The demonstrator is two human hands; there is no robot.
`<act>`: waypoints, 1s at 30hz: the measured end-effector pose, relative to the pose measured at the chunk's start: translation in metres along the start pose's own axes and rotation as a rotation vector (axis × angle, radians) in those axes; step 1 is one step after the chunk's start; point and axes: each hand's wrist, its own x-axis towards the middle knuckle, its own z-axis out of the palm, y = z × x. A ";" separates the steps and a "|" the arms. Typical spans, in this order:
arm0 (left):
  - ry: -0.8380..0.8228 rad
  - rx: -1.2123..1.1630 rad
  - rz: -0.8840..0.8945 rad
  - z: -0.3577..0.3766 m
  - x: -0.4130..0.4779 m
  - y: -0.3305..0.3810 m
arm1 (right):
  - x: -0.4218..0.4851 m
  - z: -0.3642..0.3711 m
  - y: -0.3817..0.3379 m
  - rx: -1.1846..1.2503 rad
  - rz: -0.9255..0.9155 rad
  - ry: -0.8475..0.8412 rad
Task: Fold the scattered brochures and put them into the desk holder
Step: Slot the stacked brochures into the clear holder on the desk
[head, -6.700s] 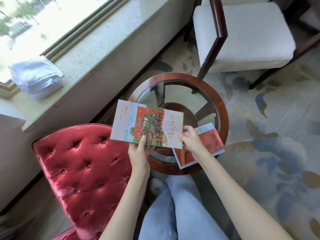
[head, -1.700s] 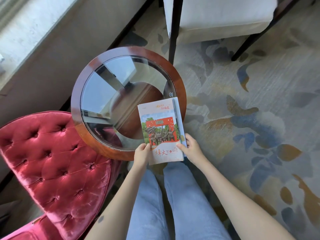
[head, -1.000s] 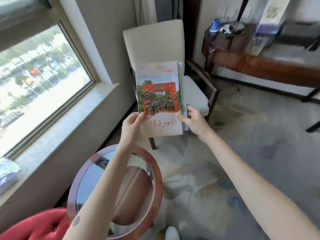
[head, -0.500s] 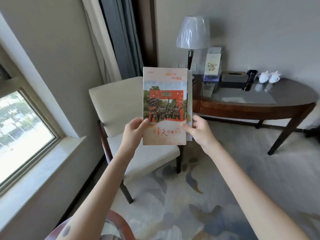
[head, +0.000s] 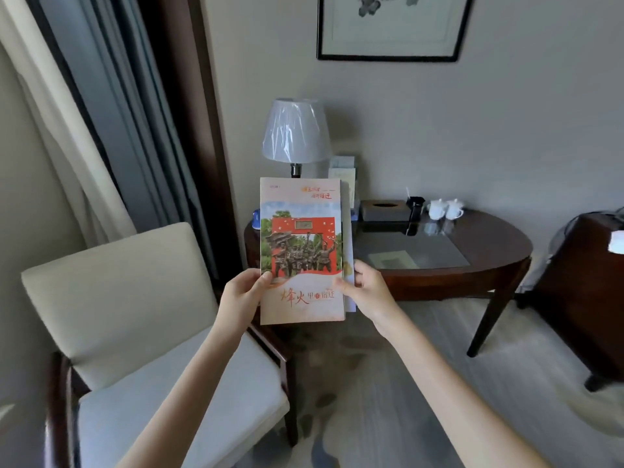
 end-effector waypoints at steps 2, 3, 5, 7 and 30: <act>-0.029 0.010 -0.008 0.024 0.031 -0.003 | 0.027 -0.021 0.004 -0.007 0.013 0.024; -0.041 0.015 -0.010 0.037 0.046 -0.005 | 0.039 -0.032 0.007 -0.009 0.016 0.035; -0.073 0.006 -0.007 0.062 0.077 -0.010 | 0.065 -0.053 0.014 -0.020 0.018 0.055; -0.106 0.015 -0.011 0.090 0.109 -0.017 | 0.094 -0.077 0.027 -0.013 0.034 0.078; -0.090 0.015 -0.137 0.316 0.493 -0.066 | 0.509 -0.256 0.126 0.030 0.106 -0.001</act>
